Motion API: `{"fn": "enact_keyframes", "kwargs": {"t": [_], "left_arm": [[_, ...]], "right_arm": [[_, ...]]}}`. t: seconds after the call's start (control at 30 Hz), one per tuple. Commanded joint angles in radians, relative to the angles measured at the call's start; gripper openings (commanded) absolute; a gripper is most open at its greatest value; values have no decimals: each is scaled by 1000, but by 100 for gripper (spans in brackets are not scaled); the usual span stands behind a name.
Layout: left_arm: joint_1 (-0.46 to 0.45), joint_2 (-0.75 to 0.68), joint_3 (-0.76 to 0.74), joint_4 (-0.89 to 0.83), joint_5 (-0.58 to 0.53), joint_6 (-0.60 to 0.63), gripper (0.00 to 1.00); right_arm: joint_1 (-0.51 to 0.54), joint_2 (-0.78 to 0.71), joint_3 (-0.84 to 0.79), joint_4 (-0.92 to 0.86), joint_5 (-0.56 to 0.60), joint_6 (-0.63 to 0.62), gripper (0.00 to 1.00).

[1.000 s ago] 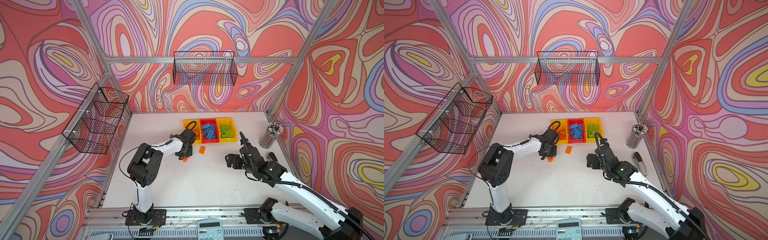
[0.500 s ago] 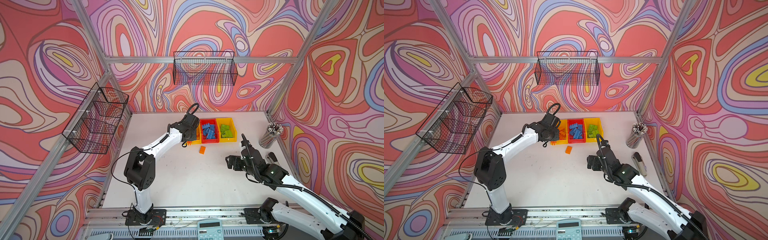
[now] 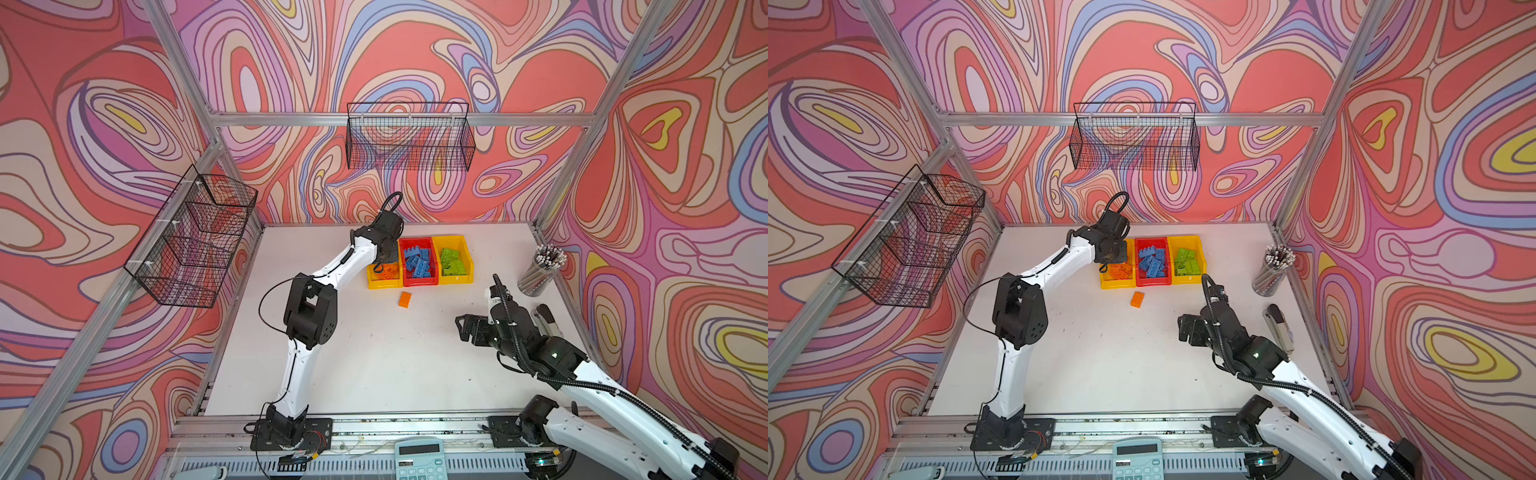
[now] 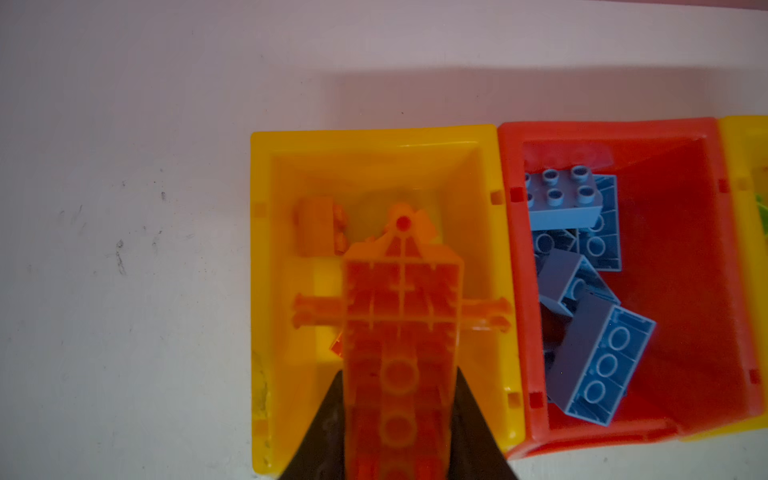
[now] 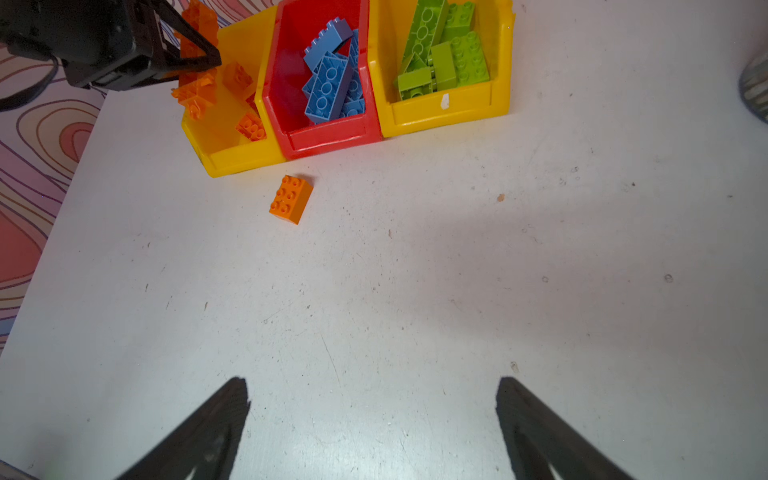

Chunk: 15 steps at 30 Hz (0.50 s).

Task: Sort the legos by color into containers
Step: 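Carry the orange plate with the left gripper into the yellow bin and release, then move the open left gripper over the last orange 2x2 brick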

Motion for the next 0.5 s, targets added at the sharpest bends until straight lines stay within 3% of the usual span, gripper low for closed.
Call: {"fn": "enact_keyframes", "kwargs": {"t": [0.0, 0.07, 0.17, 0.47], "left_arm": [[5, 16, 46, -57, 5, 9, 50], [6, 12, 49, -55, 10, 8, 62], [6, -12, 27, -49, 17, 1, 68], [-11, -264, -298, 87, 42, -49, 69]], "right_arm": [[5, -6, -9, -9, 10, 16, 98], [5, 1, -4, -9, 11, 12, 98], [4, 15, 4, 1, 4, 9, 98], [4, 54, 48, 27, -33, -2, 98]]}}
